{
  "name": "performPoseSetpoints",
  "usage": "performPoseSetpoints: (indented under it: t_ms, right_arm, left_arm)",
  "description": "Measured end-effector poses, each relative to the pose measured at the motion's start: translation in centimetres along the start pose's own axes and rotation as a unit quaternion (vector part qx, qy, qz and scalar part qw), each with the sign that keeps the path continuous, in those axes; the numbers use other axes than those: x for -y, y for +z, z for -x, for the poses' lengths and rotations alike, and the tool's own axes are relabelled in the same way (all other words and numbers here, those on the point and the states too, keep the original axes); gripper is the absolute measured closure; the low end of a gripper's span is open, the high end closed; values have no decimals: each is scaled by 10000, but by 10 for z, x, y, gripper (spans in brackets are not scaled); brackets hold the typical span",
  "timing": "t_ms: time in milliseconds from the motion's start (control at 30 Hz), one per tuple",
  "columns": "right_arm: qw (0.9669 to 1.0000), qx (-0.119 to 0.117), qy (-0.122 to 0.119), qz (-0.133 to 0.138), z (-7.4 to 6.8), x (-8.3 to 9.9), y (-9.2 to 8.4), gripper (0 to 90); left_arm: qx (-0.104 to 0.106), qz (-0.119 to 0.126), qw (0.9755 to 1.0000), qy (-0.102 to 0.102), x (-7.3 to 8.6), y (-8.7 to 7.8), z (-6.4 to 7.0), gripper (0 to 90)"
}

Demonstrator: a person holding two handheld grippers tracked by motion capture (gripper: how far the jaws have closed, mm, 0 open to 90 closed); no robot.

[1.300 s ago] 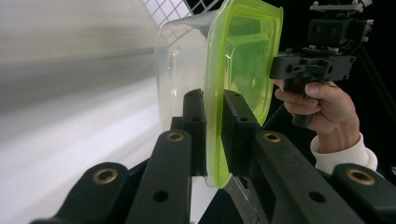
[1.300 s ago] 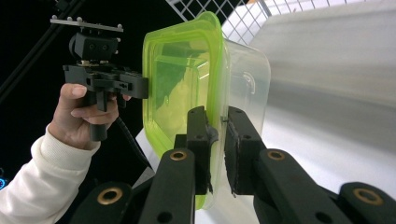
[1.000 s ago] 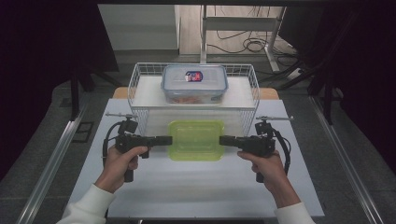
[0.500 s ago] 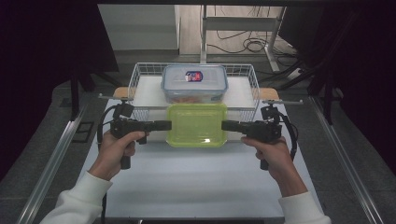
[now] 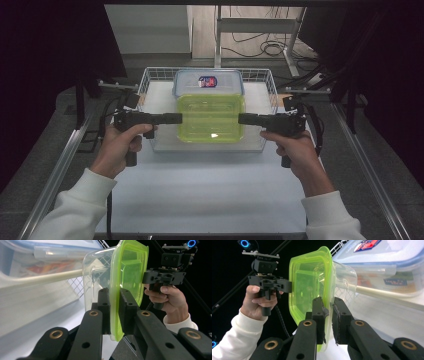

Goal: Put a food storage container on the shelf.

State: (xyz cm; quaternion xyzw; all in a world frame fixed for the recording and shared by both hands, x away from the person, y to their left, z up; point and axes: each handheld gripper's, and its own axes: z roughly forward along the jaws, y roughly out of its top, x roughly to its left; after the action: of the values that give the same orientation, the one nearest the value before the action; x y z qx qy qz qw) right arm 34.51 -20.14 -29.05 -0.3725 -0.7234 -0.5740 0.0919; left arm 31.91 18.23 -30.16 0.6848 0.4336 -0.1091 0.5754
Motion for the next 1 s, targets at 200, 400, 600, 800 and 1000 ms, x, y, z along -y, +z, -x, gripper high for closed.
performPoseSetpoints:
  t_ms: [200,400,600,800,1000]
  right_arm:
    - [10000,-53,50,9,-2,-14,1,812]
    - [9998,-152,128,30,-2,-29,1,816]
    - [9998,-135,162,27,-1,-49,3,817]
    - [9997,-113,226,32,7,-67,8,817]
    - [9991,-108,401,94,24,-82,17,817]
  left_arm:
    - [-11,-20,10000,-48,-16,-2,-2,810]
    - [8,-16,9999,-126,-33,-3,-4,810]
    - [21,-31,9998,-175,-53,-4,-7,810]
    - [-54,-31,9997,-226,-72,-1,-13,810]
    - [-146,-78,9995,-265,-93,5,-25,810]
